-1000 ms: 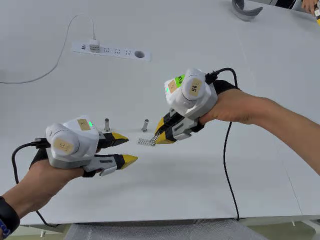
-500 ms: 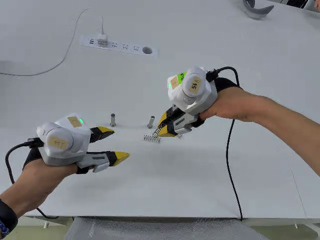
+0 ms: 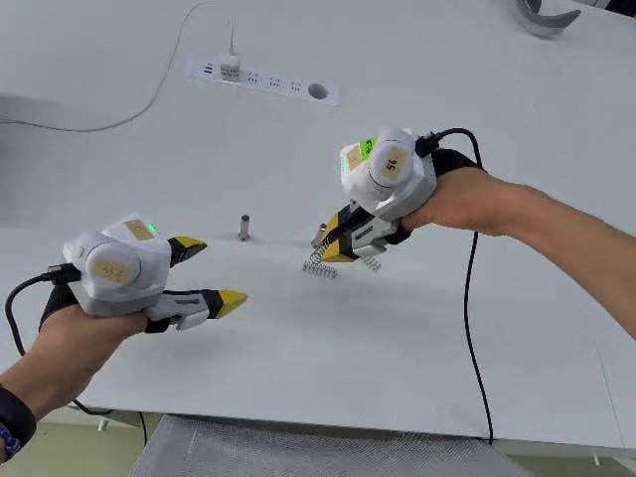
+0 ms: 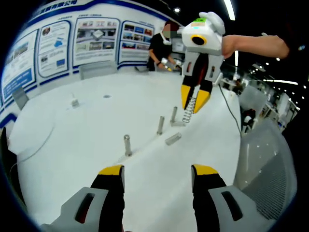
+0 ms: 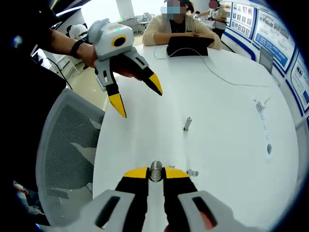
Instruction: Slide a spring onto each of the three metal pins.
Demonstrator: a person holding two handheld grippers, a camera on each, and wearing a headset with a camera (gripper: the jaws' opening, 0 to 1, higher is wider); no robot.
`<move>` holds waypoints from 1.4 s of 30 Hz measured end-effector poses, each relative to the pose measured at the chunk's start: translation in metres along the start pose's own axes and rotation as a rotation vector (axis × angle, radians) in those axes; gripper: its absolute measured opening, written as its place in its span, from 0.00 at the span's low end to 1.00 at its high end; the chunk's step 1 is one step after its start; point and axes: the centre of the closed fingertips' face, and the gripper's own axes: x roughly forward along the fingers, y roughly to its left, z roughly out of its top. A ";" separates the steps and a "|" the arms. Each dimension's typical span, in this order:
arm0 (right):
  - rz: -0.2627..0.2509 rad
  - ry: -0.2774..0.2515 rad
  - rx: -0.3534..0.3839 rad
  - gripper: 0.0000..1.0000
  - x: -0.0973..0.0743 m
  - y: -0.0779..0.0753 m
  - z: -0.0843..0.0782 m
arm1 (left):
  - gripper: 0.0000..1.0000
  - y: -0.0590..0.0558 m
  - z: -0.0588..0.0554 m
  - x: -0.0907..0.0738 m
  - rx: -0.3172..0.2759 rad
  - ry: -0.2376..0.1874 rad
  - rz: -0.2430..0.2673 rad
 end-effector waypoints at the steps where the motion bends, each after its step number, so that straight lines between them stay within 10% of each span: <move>1: 0.000 0.001 -0.001 0.12 0.001 -0.001 0.000 | 0.58 0.001 0.000 0.000 -0.007 -0.001 0.004; 42: -0.004 0.031 -0.054 0.12 0.026 -0.049 0.040 | 0.67 0.029 -0.017 -0.023 -0.121 -0.031 0.098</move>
